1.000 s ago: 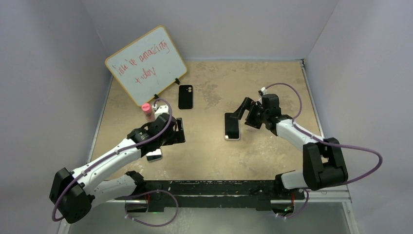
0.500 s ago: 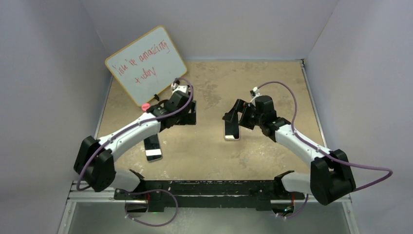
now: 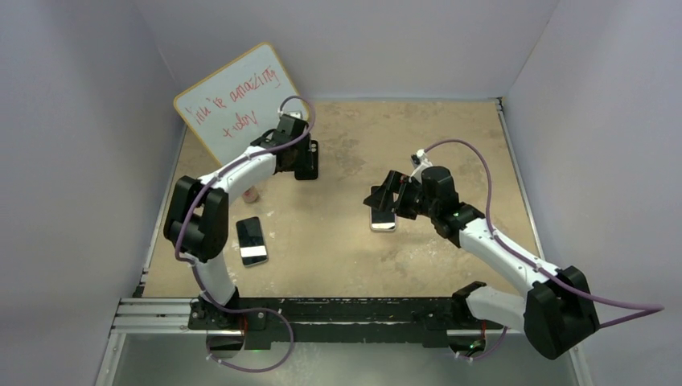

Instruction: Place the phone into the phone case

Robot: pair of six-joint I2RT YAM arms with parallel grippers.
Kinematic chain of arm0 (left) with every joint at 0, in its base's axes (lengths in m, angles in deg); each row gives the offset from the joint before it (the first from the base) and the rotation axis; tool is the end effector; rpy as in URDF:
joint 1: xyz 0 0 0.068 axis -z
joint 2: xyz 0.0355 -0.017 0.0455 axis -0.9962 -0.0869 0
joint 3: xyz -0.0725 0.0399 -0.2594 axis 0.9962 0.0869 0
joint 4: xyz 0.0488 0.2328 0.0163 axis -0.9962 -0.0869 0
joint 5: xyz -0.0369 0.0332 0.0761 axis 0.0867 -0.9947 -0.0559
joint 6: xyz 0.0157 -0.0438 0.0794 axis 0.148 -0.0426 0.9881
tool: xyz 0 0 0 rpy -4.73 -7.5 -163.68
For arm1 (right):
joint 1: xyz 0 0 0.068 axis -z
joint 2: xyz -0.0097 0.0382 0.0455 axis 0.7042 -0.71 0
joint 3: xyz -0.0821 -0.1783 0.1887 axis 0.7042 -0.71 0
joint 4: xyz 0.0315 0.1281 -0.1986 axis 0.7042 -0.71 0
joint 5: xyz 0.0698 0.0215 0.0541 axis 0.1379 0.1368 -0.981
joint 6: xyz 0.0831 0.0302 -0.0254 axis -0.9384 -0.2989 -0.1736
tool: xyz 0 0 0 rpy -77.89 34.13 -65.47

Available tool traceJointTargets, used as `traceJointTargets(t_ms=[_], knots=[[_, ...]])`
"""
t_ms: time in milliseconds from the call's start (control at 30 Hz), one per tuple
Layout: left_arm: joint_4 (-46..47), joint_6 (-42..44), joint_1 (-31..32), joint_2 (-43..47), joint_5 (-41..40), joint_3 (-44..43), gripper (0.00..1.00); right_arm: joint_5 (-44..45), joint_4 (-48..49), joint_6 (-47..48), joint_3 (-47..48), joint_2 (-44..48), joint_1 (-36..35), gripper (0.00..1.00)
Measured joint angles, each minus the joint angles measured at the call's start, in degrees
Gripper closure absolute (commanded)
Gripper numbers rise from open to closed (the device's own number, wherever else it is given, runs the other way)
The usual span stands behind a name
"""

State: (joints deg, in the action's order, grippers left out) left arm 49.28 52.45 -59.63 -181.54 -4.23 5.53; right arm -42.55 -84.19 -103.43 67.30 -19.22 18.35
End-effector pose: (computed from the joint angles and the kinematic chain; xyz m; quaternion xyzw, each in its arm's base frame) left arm 0.3639 -0.1528 0.2072 -0.0475 0.9365 -0.0537 0.3432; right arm 0.2323 0.1407 0.2387 0.0474 0.8368 0.3994 0.3713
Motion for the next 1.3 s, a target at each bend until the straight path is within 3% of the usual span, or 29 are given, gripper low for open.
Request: traceJointTargets(t_ms=[133,633,900,1300], knots=[[0.79,0.39,-3.52,-4.33,1.99,-2.19,0.57,0.0,-0.09,0.0,-0.35,0.57,0.0,0.03],[4.42,2.56,-7.1,-12.74,6.29,-2.56,0.7,0.0,-0.26,0.02,-1.62,1.95,0.0,0.04],[5.22,3.89,-7.65,-14.95,8.41,-4.63,1.0,0.0,-0.35,0.02,-1.7,3.13,0.0,0.04],[3.74,3.02,-5.18,-8.85,13.94,2.69,1.0,0.31,-0.28,-0.46,-5.64,6.19,0.0,0.04]])
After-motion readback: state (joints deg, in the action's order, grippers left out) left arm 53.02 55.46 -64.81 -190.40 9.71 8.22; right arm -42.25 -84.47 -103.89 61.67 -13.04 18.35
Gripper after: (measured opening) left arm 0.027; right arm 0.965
